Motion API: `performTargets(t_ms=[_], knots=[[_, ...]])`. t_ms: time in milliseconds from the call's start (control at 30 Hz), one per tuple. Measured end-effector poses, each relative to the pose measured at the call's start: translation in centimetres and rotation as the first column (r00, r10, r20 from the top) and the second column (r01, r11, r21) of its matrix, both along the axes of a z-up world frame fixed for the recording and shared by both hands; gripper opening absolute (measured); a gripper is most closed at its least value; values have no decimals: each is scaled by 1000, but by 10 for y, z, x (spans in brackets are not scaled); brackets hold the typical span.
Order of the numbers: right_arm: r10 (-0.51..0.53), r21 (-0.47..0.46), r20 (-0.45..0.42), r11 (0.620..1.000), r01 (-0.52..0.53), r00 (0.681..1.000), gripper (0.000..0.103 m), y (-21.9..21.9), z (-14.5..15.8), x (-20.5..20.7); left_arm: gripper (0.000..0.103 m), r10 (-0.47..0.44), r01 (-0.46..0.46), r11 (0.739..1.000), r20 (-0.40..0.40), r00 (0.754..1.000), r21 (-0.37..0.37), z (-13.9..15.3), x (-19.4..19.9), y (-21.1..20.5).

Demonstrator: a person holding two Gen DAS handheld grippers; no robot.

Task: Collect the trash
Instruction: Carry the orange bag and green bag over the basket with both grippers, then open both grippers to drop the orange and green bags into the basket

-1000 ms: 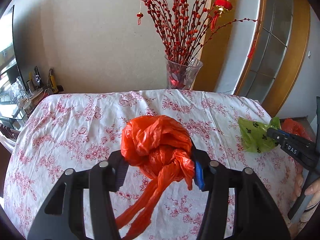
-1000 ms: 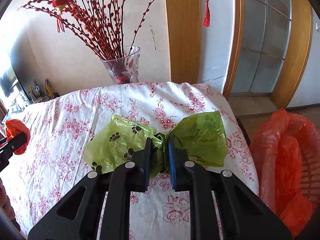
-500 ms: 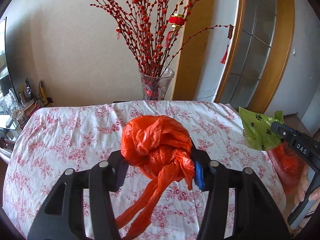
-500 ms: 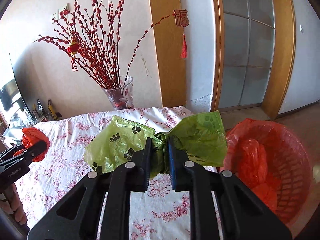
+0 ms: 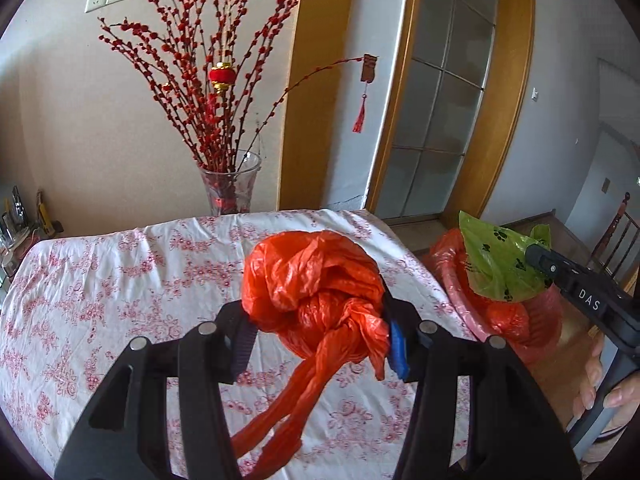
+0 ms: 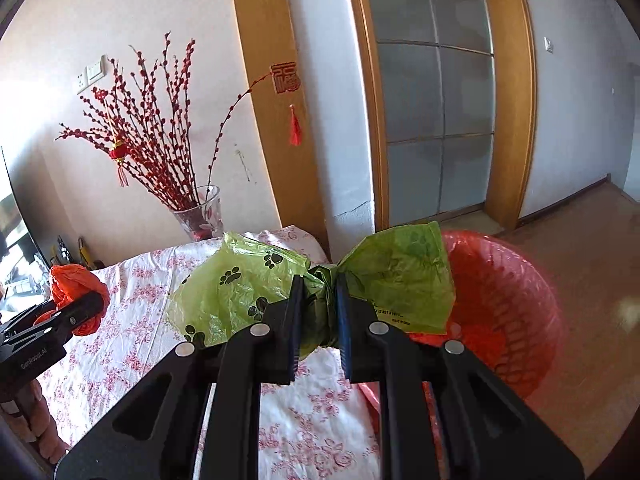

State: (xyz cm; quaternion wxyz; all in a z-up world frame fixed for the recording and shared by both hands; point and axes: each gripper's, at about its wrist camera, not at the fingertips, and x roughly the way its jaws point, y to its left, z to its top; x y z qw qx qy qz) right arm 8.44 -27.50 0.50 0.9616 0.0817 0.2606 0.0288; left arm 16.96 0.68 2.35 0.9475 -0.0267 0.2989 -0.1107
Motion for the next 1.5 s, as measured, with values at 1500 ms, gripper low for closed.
performTargets(t_ms=[1500], knots=[[-291,282,-65,912,297,954,28,-191,-32,23,55,-411,414,910,-170,896,-23,-65,80,-266]])
